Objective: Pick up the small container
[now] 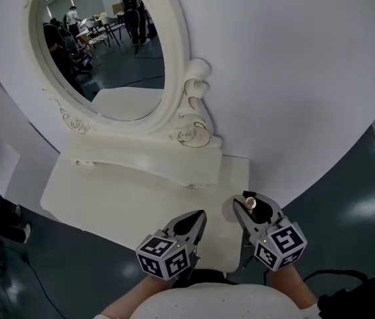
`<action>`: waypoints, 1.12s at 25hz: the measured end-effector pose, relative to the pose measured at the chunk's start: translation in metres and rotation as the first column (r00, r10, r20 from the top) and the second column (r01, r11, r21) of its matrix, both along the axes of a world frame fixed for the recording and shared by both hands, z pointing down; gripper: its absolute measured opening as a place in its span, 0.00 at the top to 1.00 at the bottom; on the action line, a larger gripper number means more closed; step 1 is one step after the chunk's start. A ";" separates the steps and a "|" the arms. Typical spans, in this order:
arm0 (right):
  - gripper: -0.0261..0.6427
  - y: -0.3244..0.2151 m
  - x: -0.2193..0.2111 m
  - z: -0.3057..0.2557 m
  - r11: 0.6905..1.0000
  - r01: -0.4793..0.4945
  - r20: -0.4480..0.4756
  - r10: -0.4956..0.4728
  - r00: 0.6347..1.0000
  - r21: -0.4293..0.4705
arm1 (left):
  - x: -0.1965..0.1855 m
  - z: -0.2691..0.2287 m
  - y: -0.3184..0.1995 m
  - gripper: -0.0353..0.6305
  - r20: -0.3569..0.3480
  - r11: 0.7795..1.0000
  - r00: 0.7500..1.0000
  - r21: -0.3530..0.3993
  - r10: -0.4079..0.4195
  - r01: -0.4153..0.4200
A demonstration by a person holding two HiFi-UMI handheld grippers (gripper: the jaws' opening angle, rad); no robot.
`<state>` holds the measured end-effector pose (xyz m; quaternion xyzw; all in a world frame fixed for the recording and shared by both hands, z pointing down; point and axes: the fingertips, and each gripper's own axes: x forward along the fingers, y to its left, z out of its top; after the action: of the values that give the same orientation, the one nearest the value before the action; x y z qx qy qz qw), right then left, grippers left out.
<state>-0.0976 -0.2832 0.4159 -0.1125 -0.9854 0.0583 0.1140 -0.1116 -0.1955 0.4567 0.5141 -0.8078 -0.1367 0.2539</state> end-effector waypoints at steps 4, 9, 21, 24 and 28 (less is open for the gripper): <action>0.77 0.008 0.027 -0.025 1.000 -0.004 0.059 0.004 0.998 0.003 | 0.017 -0.007 0.004 0.94 0.038 1.000 0.999 0.001 0.018 -0.018; 0.77 0.020 0.054 -0.050 1.000 -0.024 0.100 0.023 0.995 0.006 | 0.028 -0.026 0.011 0.95 0.088 0.998 0.996 0.061 0.006 -0.012; 0.77 0.085 0.100 -0.067 0.961 -0.269 0.121 0.274 0.954 -0.061 | 0.041 -0.070 0.107 0.95 0.173 0.980 0.971 0.087 0.164 -0.181; 0.77 0.116 0.109 -0.065 0.952 -0.297 0.120 0.303 0.945 -0.071 | 0.040 -0.071 0.144 0.95 0.173 0.980 0.973 0.093 0.155 -0.173; 0.77 0.150 0.118 -0.062 0.945 -0.318 0.121 0.325 0.938 -0.075 | 0.044 -0.067 0.174 0.95 0.157 0.977 0.971 0.086 0.179 -0.194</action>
<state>0.0201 -0.1332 0.3537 0.0434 -0.9939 0.0953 0.0343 -0.0678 -0.0219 0.3895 0.6086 -0.7647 -0.1142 0.1784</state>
